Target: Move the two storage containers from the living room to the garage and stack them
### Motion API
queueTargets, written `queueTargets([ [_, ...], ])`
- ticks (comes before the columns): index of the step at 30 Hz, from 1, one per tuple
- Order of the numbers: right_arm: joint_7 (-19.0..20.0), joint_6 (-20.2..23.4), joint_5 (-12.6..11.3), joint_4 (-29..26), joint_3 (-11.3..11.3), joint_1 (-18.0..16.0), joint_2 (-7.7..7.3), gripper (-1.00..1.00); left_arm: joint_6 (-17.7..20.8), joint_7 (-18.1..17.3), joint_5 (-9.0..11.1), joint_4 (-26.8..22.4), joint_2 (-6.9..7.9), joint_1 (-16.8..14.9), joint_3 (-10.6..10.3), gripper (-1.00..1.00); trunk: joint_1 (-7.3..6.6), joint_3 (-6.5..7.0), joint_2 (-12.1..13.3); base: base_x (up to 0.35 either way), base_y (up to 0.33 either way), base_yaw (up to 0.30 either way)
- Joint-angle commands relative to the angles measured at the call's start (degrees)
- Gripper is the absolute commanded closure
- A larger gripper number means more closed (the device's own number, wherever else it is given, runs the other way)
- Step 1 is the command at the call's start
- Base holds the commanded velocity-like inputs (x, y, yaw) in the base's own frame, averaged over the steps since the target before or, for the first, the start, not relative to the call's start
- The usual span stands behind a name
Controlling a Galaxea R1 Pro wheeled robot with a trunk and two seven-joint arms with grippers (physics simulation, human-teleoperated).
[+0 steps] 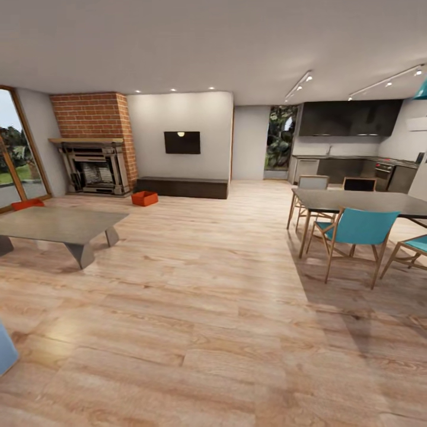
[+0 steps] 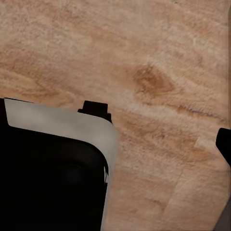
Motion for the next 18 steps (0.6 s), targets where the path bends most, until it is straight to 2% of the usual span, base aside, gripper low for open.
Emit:
queueTargets([
  [1, 0.1, -0.3, -0.5, 0.2, 0.5, -0.1, 0.02, -1.00, -0.1, 0.0, 0.2, -0.1, -0.01, 0.0, 0.1, -1.00, 0.03, -0.05, 0.0, 0.323, 0.000, 0.000],
  [18, 0.1, -0.3, -0.5, 0.2, 0.5, -0.1, 0.02, -1.00, -0.3, 0.0, 0.3, -0.1, -0.01, 0.0, 0.2, -1.00, 0.03, -0.05, 0.0, 0.323, 0.000, 0.000],
])
